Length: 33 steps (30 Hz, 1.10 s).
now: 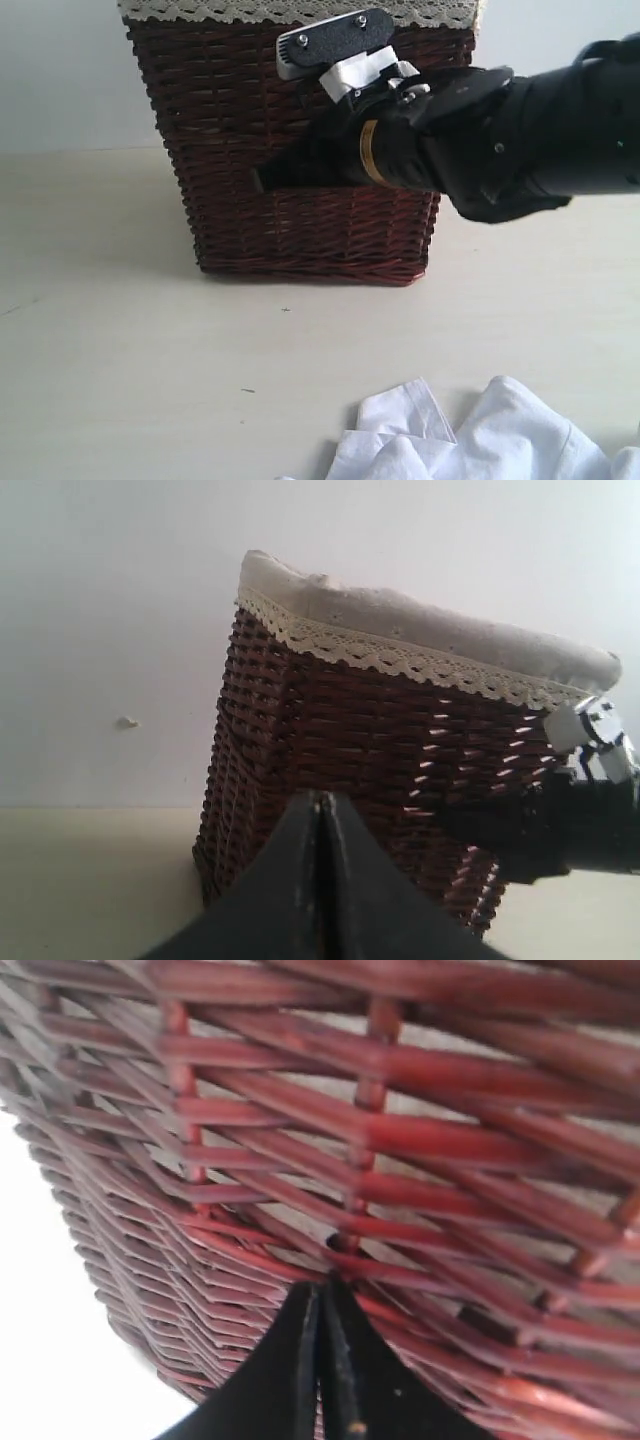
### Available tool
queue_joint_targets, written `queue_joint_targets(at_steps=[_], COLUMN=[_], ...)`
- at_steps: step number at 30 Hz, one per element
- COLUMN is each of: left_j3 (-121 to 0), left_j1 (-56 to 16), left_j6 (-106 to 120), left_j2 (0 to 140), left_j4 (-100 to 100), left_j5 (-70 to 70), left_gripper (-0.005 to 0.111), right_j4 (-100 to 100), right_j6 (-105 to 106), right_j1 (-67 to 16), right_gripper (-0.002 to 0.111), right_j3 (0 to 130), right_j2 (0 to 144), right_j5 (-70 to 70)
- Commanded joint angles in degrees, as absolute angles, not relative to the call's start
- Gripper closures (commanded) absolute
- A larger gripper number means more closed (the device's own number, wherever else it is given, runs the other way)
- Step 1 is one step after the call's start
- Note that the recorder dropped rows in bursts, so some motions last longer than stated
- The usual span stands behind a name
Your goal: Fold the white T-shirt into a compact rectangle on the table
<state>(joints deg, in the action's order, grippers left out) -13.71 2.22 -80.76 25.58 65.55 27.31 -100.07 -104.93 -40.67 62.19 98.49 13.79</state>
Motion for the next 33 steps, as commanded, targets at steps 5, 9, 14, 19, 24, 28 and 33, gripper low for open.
queue_joint_targets(at_steps=[5, 9, 14, 19, 24, 28, 33], left_j3=[-13.5, -13.5, -13.5, -13.5, -13.5, -13.5, -13.5], left_j1=[2.1, 2.1, 2.1, 2.1, 2.1, 2.1, 2.1], left_j6=[-80.7, -80.1, -79.4, -79.4, -79.4, -79.6, -79.9], left_j2=[26.1, 26.1, 26.1, 26.1, 26.1, 26.1, 26.1], left_j4=[65.8, 65.8, 65.8, 65.8, 65.8, 65.8, 66.0], left_j5=[27.7, 27.7, 27.7, 27.7, 28.3, 29.0, 29.0], left_gripper=[0.107, 0.107, 0.107, 0.107, 0.107, 0.107, 0.107], right_j4=[-99.9, -99.9, -99.9, -99.9, -99.9, -99.9, -99.9], right_j6=[-105.2, -105.5, -105.5, -103.2, -101.5, -102.1, -96.3], right_j1=[-27.7, -24.4, -23.0, -23.0, -23.0, -21.8, -20.2], right_gripper=[0.108, 0.108, 0.108, 0.104, 0.098, 0.098, 0.098], right_j3=[74.1, 79.1, 81.6, 80.0, 73.5, 67.5, 63.3], right_j2=[108.3, 112.1, 113.1, 107.0, 96.1, 86.3, 77.7], right_j5=[7.0, 4.6, -6.1, -21.3, -27.3, -27.0, -6.8])
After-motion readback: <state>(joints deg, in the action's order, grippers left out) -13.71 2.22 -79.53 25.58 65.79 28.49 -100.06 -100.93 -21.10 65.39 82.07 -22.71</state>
